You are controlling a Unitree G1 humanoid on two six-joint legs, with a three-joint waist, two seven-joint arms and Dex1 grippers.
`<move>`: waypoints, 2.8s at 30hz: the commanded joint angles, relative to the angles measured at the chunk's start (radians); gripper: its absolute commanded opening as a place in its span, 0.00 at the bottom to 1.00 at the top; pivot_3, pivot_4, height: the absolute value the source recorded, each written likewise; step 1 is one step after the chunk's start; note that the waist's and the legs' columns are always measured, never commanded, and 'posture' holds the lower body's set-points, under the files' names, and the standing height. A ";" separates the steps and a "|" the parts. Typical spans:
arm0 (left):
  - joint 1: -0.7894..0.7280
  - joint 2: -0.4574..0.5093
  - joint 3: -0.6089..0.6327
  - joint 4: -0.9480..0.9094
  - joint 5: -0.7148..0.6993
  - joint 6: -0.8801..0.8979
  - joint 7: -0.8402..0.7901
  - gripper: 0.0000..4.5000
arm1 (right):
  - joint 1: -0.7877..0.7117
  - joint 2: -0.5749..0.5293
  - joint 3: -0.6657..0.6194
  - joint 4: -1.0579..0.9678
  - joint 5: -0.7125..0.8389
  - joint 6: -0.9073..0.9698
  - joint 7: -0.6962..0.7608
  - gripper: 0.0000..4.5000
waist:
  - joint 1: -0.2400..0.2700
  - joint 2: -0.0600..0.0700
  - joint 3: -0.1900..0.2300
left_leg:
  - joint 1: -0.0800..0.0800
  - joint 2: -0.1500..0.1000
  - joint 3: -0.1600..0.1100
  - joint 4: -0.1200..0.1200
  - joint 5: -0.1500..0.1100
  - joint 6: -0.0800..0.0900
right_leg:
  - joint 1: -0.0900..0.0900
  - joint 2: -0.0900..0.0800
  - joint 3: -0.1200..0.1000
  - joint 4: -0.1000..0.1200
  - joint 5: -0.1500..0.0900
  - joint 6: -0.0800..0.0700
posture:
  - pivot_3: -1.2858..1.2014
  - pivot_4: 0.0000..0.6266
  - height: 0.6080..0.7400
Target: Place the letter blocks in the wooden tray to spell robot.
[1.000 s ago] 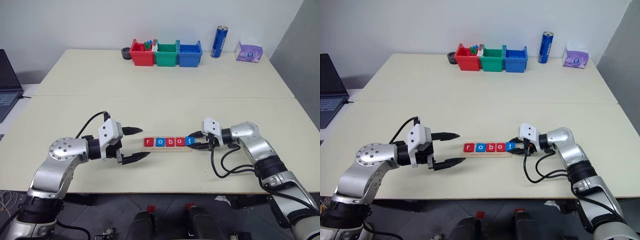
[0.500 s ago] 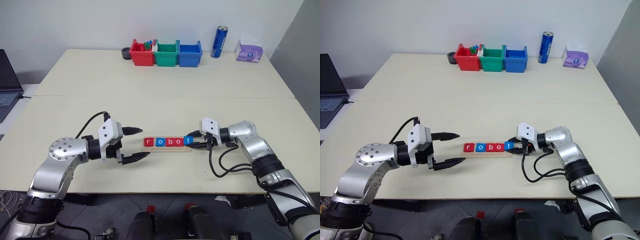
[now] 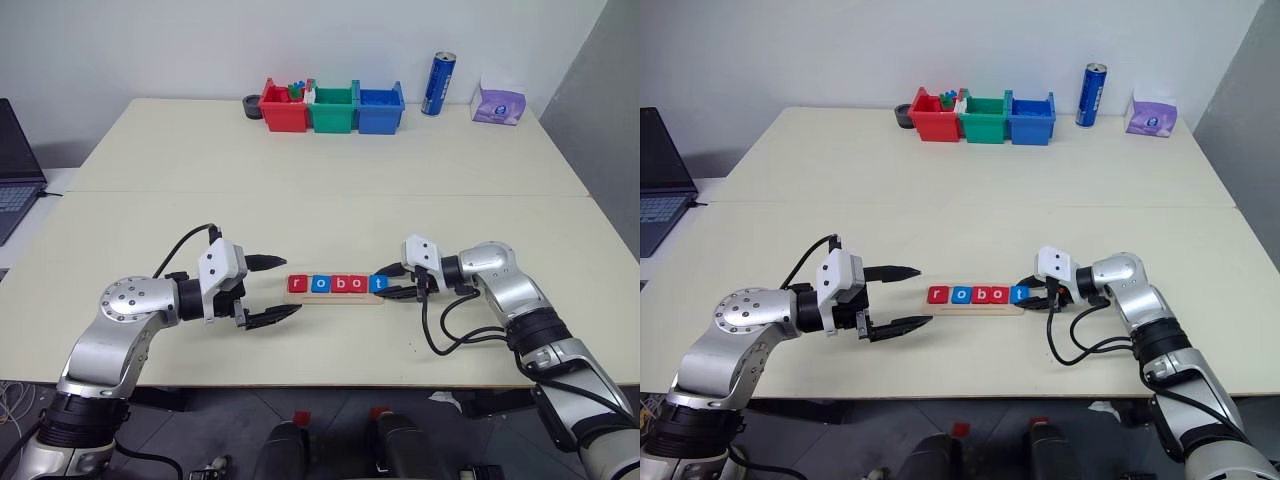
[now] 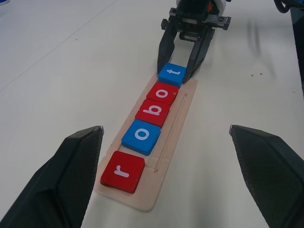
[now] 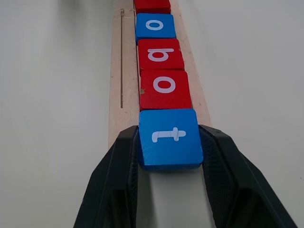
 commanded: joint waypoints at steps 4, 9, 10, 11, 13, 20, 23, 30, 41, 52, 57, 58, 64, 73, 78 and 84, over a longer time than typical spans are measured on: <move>-0.002 0.006 0.017 -0.030 -0.005 -0.015 0.008 1.00 | -0.009 -0.002 -0.005 -0.029 0.005 0.000 0.007 0.49 | 0.000 0.000 0.000 | 0.000 0.000 0.000 0.000 0.000 0.000 | 0.000 0.000 0.000 0.000 0.000 0.000 | 0.52 0.24 1.00; -0.005 0.007 0.015 -0.024 -0.004 -0.016 0.009 1.00 | -0.012 -0.004 -0.011 -0.040 0.019 0.021 0.016 0.87 | 0.000 0.000 0.000 | 0.000 0.000 0.000 0.000 0.000 0.000 | 0.000 0.000 0.000 0.000 0.000 0.000 | 0.52 0.24 1.00; -0.006 0.007 0.014 -0.022 -0.003 -0.017 0.009 1.00 | -0.012 -0.005 -0.015 -0.044 0.026 0.031 0.018 0.95 | 0.000 0.000 0.000 | 0.000 0.000 0.000 0.000 0.000 0.000 | 0.000 0.000 0.000 0.000 0.000 0.000 | 0.52 0.24 1.00; -0.006 0.007 0.014 -0.021 -0.002 -0.017 0.009 1.00 | -0.013 -0.006 -0.020 -0.047 0.032 0.041 0.017 0.99 | 0.000 0.000 0.000 | 0.000 0.000 0.000 0.000 0.000 0.000 | 0.000 0.000 0.000 0.000 0.000 0.000 | 0.52 0.24 1.00; -0.007 0.006 0.013 -0.020 -0.002 -0.018 0.010 1.00 | -0.017 -0.011 -0.030 -0.053 0.043 0.059 0.018 0.99 | 0.000 0.000 0.000 | 0.000 0.000 0.000 0.000 0.000 0.000 | 0.000 0.000 0.000 0.000 0.000 0.000 | 0.52 0.24 1.00; -0.002 0.006 0.014 -0.024 -0.005 -0.018 0.009 1.00 | 0.006 -0.078 -0.112 -0.150 0.120 0.189 0.029 0.99 | 0.001 0.000 0.000 | 0.000 0.000 0.000 0.000 0.000 0.000 | 0.000 -0.001 0.000 0.000 0.000 0.000 | 0.52 0.24 1.00; -0.002 0.008 0.013 -0.024 -0.007 -0.017 0.004 1.00 | 0.041 -0.117 -0.127 -0.201 0.146 0.218 0.044 0.99 | 0.001 0.000 0.000 | 0.000 0.000 0.000 0.000 0.000 0.000 | 0.000 -0.001 0.000 0.000 0.000 0.000 | 0.52 0.24 1.00; -0.022 0.009 0.004 -0.014 -0.007 -0.016 -0.016 1.00 | 0.088 -0.136 -0.110 -0.186 0.113 0.138 0.024 0.53 | -0.001 0.000 0.000 | 0.000 0.000 0.000 0.000 0.000 0.000 | 0.000 0.000 0.000 0.000 0.000 0.000 | 0.52 0.24 1.00; -0.006 0.023 0.017 -0.029 -0.012 -0.009 -0.025 1.00 | 0.062 -0.075 -0.061 -0.091 0.043 0.026 -0.029 0.01 | -0.001 0.000 0.000 | 0.000 0.000 0.000 0.000 0.000 0.000 | 0.000 0.000 0.000 0.000 0.000 0.000 | 0.52 0.24 1.00; 0.006 0.027 0.021 -0.042 -0.014 -0.005 -0.018 1.00 | 0.043 -0.056 -0.054 -0.077 0.041 0.027 -0.033 0.01 | -0.001 0.000 0.000 | 0.000 0.000 0.000 0.000 0.000 0.000 | 0.000 0.000 0.000 0.000 0.000 0.000 | 0.52 0.24 1.00; 0.002 0.026 0.018 -0.043 -0.013 -0.003 -0.017 1.00 | 0.043 -0.045 -0.048 -0.084 0.039 0.028 -0.036 0.01 | -0.001 0.000 0.000 | 0.000 0.000 0.000 0.000 0.000 0.000 | 0.000 0.000 0.000 0.000 0.000 0.000 | 0.52 0.24 1.00; 0.001 0.026 0.018 -0.043 -0.013 -0.004 -0.017 1.00 | 0.043 -0.043 -0.047 -0.085 0.038 0.028 -0.037 0.01 | -0.001 0.000 0.000 | 0.000 0.000 0.000 0.000 0.000 0.000 | 0.000 0.000 0.000 0.000 0.000 0.000 | 0.52 0.24 1.00; 0.000 0.024 0.015 -0.045 -0.011 -0.004 -0.015 1.00 | 0.043 -0.035 -0.043 -0.082 0.034 0.024 -0.038 0.01 | -0.001 0.000 0.000 | 0.000 0.000 0.000 0.000 0.000 0.000 | 0.000 0.000 0.000 0.000 0.000 0.000 | 0.52 0.24 1.00; 0.001 0.023 0.015 -0.046 -0.012 -0.006 -0.010 1.00 | 0.042 -0.020 -0.040 -0.099 0.034 0.033 -0.039 0.01 | -0.001 0.000 0.000 | 0.000 0.000 0.000 0.000 0.000 0.000 | 0.000 0.000 0.000 0.000 0.000 0.000 | 0.52 0.24 1.00; -0.005 0.027 0.018 -0.036 -0.011 -0.010 -0.011 1.00 | 0.040 -0.009 -0.034 -0.102 0.030 0.029 -0.039 0.01 | -0.001 0.000 0.000 | 0.000 0.000 0.000 0.000 0.000 0.000 | 0.000 0.000 0.000 0.000 0.000 0.000 | 0.52 0.24 1.00; -0.005 0.027 0.019 -0.039 -0.010 -0.008 -0.007 1.00 | 0.037 -0.001 -0.033 -0.101 0.027 0.029 -0.040 0.01 | -0.001 0.000 0.000 | 0.000 0.000 0.000 0.000 0.000 0.000 | 0.000 0.000 0.000 0.000 0.000 0.000 | 0.52 0.24 1.00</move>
